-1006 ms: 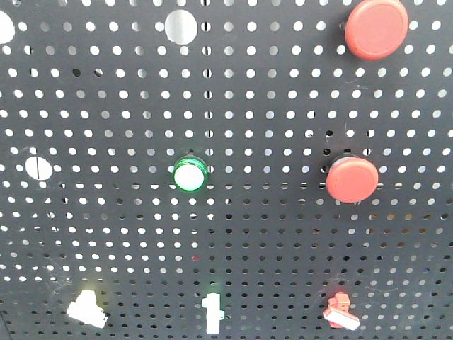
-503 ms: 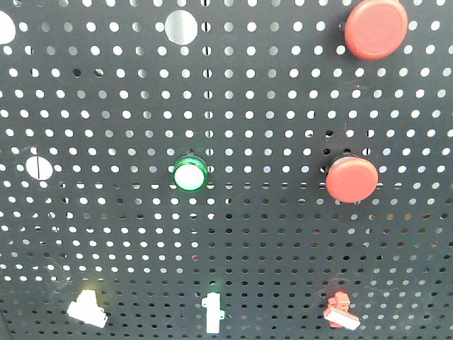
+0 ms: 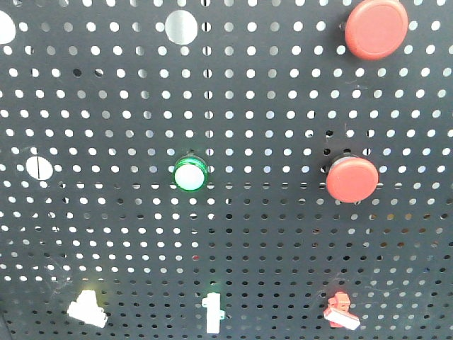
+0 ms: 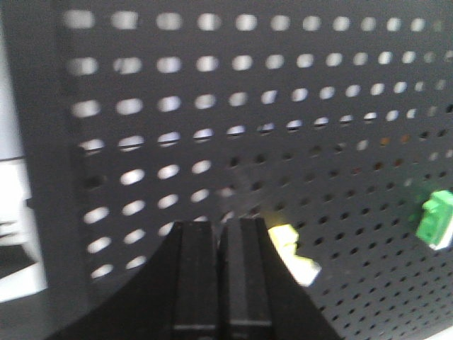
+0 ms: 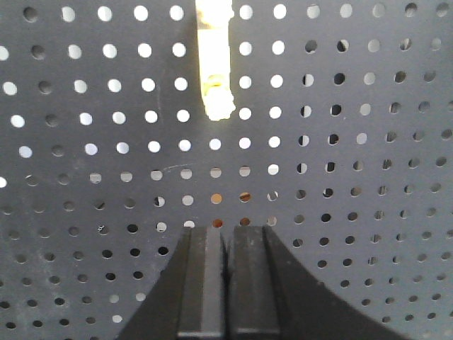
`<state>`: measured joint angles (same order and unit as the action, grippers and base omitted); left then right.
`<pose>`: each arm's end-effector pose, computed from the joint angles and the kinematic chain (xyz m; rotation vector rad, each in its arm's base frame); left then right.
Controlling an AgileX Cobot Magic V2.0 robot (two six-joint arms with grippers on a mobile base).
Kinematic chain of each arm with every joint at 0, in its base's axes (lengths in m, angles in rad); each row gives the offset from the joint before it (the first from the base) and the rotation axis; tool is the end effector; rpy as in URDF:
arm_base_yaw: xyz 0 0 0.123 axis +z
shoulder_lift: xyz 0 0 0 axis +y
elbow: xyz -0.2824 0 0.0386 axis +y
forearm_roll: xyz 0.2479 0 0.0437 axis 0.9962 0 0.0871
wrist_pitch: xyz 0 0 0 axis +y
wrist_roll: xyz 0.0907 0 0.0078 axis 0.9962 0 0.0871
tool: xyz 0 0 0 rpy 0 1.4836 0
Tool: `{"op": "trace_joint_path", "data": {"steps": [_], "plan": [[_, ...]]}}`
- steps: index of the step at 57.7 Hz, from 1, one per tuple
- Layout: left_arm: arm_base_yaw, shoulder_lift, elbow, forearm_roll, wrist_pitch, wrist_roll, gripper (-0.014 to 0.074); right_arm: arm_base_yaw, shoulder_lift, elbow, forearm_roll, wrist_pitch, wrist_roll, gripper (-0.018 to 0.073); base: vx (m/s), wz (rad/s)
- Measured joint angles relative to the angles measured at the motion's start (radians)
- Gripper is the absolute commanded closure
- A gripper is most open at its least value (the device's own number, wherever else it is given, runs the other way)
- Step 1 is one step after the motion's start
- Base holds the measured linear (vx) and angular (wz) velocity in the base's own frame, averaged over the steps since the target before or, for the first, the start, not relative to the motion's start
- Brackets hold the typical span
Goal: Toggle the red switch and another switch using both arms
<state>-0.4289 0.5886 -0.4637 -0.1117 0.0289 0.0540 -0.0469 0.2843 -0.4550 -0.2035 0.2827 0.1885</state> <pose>0.1170 -0.0538 0.3182 0.3070 1.6216 -0.3746 0.0672 -0.0083 0.3226 0.0756 1.5889 -0.0870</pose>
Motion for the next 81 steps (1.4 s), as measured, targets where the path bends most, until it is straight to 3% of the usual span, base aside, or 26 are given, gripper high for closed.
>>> {"op": "trace_joint_path", "data": {"steps": [20, 36, 55, 73, 81], "plan": [[-0.063, 0.177, -0.089, 0.0, 0.022, 0.0, 0.0594, 0.0, 0.0, 0.0, 0.0, 0.0, 0.0, 0.0566, 0.0, 0.0], [-0.066, 0.248, -0.111, 0.0, 0.077, 0.0, 0.0594, 0.0, 0.0, 0.0, 0.0, 0.0, 0.0, 0.0566, 0.0, 0.0], [-0.066, 0.25, 0.016, -0.01, 0.09, -0.002, 0.0594, 0.0, 0.0, 0.0, 0.0, 0.0, 0.0, 0.0566, 0.0, 0.0], [-0.066, 0.102, 0.11, -0.064, 0.1, -0.005, 0.0594, 0.034, 0.002, 0.0, 0.081, -0.011, 0.01, 0.0566, 0.0, 0.0], [-0.066, -0.029, 0.111, -0.066, 0.139, -0.005, 0.0594, 0.095, 0.043, 0.0, 0.102, -0.011, -0.084, 0.0566, 0.0, 0.0]]}}
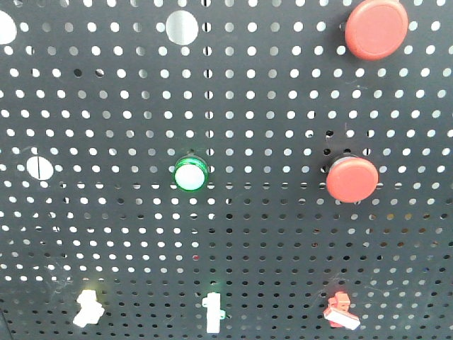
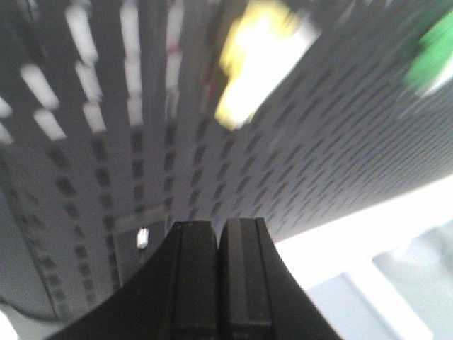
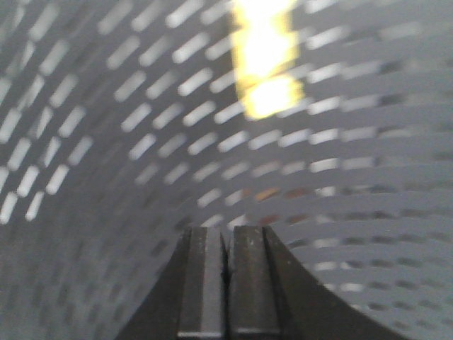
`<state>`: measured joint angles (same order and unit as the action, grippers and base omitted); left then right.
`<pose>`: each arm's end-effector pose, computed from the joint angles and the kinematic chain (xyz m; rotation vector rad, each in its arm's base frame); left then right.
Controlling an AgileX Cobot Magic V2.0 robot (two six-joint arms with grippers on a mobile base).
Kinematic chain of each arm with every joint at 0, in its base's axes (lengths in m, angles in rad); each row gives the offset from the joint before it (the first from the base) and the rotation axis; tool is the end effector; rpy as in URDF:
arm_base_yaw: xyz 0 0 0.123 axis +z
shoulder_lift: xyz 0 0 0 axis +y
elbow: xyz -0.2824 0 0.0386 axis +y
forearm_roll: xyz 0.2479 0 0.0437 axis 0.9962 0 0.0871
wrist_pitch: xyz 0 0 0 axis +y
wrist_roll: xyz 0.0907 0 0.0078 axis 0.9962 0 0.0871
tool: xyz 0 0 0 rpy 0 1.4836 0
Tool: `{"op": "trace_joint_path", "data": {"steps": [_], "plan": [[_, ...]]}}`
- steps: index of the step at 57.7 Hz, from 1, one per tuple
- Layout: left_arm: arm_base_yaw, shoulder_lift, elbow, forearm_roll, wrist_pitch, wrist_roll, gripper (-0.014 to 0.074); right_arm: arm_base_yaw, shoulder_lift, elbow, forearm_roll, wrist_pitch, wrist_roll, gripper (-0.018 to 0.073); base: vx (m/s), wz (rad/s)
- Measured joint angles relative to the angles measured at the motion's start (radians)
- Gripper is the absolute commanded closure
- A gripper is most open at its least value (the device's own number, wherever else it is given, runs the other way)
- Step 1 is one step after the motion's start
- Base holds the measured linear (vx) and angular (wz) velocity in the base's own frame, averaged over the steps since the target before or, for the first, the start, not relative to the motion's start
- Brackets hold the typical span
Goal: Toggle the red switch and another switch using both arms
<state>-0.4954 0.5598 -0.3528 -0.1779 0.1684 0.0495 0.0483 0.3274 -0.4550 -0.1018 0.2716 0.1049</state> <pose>0.1043 -0.0595 0.2717 0.3661 1.8454 -0.4571 0.0762 0.0012 0.3201 -0.0128 1.6262 0.0202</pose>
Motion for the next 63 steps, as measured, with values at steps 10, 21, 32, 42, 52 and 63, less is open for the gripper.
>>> {"op": "trace_joint_path", "data": {"steps": [10, 21, 32, 42, 52, 63], "plan": [[0.0, -0.153, 0.0, 0.0, 0.059, 0.0, 0.0594, 0.112, 0.117, 0.0, 0.087, -0.043, -0.118, 0.0566, 0.0, 0.0], [0.0, -0.235, 0.0, 0.0, 0.143, 0.0, 0.0594, 0.338, 0.308, -0.001, 0.148, -0.178, -0.26, 0.0566, 0.0, 0.0], [0.0, -0.238, 0.0, 0.0, 0.182, 0.0, 0.0594, 0.527, 0.446, -0.049, 0.153, -0.272, -0.289, 0.0566, 0.0, 0.0], [0.0, -0.238, 0.0, 0.004, 0.182, 0.0, 0.0594, 0.548, 0.522, -0.114, 0.154, -0.305, -0.277, 0.0566, 0.0, 0.0], [0.0, -0.238, 0.0, 0.006, 0.182, 0.0, 0.0594, 0.549, 0.583, -0.131, 0.155, -0.289, -0.23, 0.0566, 0.0, 0.0], [0.0, -0.238, 0.0, 0.012, 0.182, 0.0, 0.0594, 0.56, 0.616, -0.144, 0.157, -0.187, -0.224, 0.0566, 0.0, 0.0]]}}
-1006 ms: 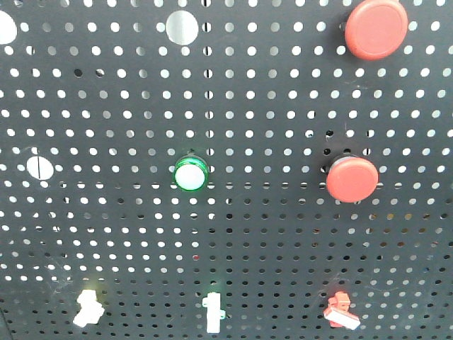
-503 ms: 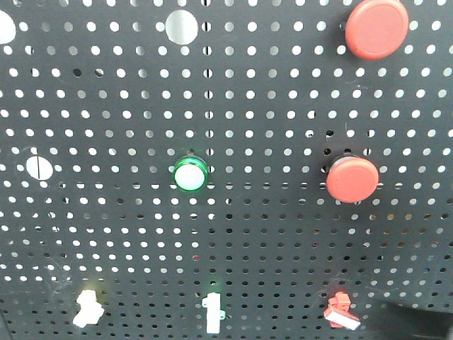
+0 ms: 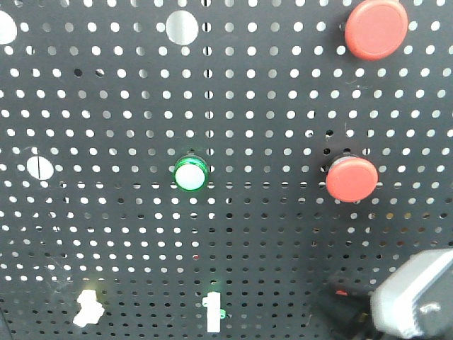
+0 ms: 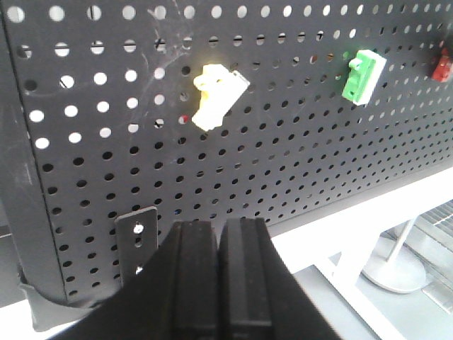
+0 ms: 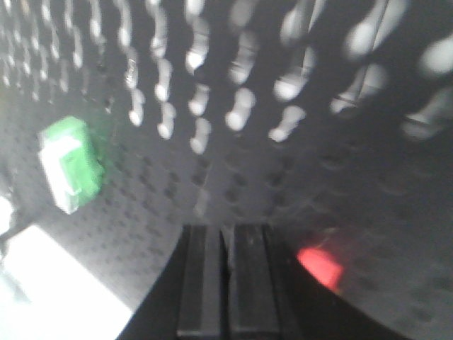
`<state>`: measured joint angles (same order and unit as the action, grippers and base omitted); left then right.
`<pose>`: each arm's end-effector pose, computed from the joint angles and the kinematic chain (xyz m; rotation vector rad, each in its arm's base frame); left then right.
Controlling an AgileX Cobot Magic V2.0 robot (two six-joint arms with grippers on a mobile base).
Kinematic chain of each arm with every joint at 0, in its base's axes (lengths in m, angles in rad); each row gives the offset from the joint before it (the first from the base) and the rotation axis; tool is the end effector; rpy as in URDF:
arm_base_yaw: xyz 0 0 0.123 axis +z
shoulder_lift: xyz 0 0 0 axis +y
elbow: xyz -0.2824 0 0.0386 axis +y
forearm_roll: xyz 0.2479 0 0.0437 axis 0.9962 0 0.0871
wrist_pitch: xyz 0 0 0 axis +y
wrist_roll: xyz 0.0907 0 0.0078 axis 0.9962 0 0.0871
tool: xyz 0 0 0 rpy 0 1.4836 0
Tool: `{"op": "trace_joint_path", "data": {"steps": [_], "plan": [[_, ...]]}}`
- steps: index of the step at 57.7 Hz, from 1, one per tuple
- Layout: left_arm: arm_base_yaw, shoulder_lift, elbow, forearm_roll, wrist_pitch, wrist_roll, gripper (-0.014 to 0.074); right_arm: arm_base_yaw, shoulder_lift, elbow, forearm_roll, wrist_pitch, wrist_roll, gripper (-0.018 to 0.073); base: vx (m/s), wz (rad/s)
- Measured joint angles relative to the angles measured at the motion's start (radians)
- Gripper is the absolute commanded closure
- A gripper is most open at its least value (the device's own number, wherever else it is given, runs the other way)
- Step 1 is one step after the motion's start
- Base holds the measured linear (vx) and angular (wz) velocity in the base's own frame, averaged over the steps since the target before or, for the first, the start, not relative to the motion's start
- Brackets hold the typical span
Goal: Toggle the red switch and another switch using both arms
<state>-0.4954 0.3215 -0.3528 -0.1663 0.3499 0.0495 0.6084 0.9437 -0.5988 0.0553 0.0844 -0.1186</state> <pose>0.0672 -0.0422 0.2797 0.3923 1.7806 -0.4795 0.1633 0.1143 0.3010 -0.6393 1.8213 0.3708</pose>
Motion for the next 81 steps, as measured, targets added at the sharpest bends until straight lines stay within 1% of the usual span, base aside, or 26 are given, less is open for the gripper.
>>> {"op": "trace_joint_path", "data": {"steps": [17, 21, 27, 31, 38, 46, 54, 64, 72, 81], "plan": [[0.0, 0.0, 0.0, 0.0, 0.0, 0.0, 0.0594, 0.005, 0.0, -0.007, 0.011, 0.052, 0.0, 0.0566, 0.0, 0.0], [0.0, 0.0, 0.0, 0.0, 0.0, 0.0, 0.0594, 0.006, 0.0, -0.007, 0.017, 0.113, 0.001, 0.0566, 0.0, 0.0], [0.0, 0.0, 0.0, 0.0, 0.0, 0.0, 0.0594, -0.005, 0.013, 0.011, 0.001, 0.266, 0.003, 0.0566, 0.0, 0.0], [0.0, 0.0, 0.0, 0.0, 0.0, 0.0, 0.0594, -0.006, 0.017, 0.014, 0.001, 0.32, 0.003, 0.0566, 0.0, 0.0], [0.0, 0.0, 0.0, 0.0, 0.002, 0.0, 0.0594, -0.006, 0.018, 0.014, 0.001, 0.362, 0.003, 0.0566, 0.0, 0.0], [0.0, 0.0, 0.0, 0.0, 0.013, 0.0, 0.0594, -0.006, -0.013, 0.014, 0.001, 0.37, 0.004, 0.0566, 0.0, 0.0], [0.0, 0.0, 0.0, 0.0, 0.024, 0.0, 0.0594, -0.006, -0.101, 0.014, 0.001, 0.381, 0.036, 0.0566, 0.0, 0.0], [0.0, -0.016, 0.0, 0.0, 0.055, 0.0, 0.0594, -0.006, -0.296, 0.04, -0.029, 0.392, 0.077, 0.0566, 0.0, 0.0], [0.0, -0.069, 0.0, 0.0, 0.11, 0.002, 0.0594, -0.006, -0.491, 0.125, -0.074, 0.394, 0.087, 0.0566, 0.0, 0.0], [0.0, -0.181, 0.0, 0.0, 0.15, 0.018, 0.0594, -0.006, -0.711, 0.242, -0.087, 0.405, 0.101, 0.0566, 0.0, 0.0]]}}
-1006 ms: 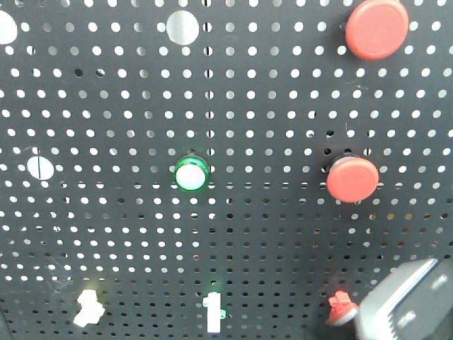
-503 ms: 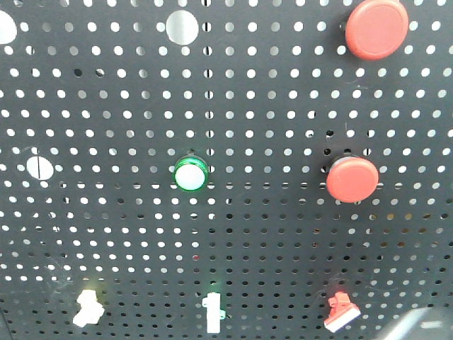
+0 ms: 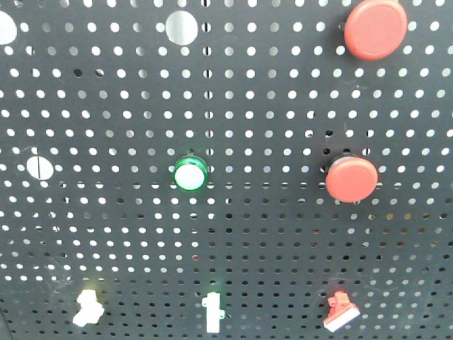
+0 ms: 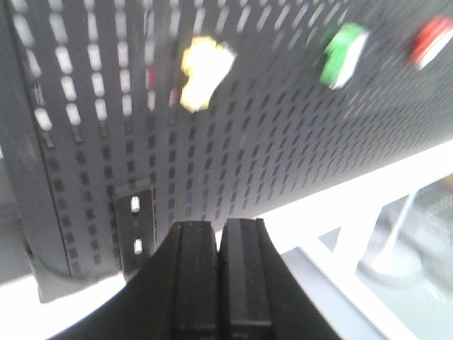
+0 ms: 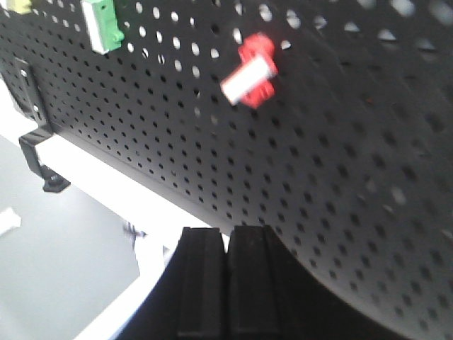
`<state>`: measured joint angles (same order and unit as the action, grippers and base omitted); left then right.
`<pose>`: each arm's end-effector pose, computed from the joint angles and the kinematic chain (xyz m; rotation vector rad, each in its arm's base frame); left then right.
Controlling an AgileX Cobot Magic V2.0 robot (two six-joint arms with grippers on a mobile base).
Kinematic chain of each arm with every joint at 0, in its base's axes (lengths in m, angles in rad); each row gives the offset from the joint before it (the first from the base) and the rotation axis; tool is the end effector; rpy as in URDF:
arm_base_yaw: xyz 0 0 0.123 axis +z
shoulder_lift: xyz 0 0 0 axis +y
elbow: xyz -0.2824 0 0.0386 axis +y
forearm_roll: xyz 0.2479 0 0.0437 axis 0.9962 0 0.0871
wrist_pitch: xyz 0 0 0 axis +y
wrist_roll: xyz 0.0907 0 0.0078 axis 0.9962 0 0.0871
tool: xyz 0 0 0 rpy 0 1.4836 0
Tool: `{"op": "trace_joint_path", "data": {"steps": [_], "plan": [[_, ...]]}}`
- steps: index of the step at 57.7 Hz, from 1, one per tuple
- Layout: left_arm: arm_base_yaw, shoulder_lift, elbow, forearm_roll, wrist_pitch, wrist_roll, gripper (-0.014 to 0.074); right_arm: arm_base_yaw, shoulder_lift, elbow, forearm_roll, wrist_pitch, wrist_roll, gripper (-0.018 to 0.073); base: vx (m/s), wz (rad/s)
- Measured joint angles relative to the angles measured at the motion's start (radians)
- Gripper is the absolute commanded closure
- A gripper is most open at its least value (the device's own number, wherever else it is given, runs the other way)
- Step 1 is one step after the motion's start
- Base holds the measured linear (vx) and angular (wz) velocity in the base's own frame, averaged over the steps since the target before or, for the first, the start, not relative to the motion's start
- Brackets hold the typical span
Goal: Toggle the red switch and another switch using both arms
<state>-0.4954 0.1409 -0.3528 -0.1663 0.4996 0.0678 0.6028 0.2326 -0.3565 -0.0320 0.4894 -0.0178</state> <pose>0.0388 -0.0292 0.2781 0.4275 1.7386 -0.4845 0.0520 0.0341 0.2745 -0.5846 1.7714 0.3732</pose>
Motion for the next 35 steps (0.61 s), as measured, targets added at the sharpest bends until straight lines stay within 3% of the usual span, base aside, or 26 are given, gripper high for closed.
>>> {"op": "trace_joint_path", "data": {"steps": [6, 12, 22, 35], "plan": [[0.0, -0.083, 0.021, 0.0, 0.015, 0.01, 0.0594, 0.0, -0.134, 0.061, -0.011, -0.012, 0.018, 0.0566, 0.0, 0.0], [0.0, -0.122, 0.079, 0.0, -0.029, 0.013, 0.0594, 0.0, -0.2, 0.091, -0.032, -0.109, 0.018, 0.0566, 0.0, 0.0], [0.0, -0.124, 0.144, 0.0, -0.209, 0.013, 0.0594, 0.0, -0.207, 0.094, -0.043, -0.184, 0.018, 0.0566, 0.0, 0.0], [0.0, -0.124, 0.158, -0.001, -0.223, 0.013, 0.0594, 0.0, -0.207, 0.094, -0.043, -0.189, 0.018, 0.0566, 0.0, 0.0]]}}
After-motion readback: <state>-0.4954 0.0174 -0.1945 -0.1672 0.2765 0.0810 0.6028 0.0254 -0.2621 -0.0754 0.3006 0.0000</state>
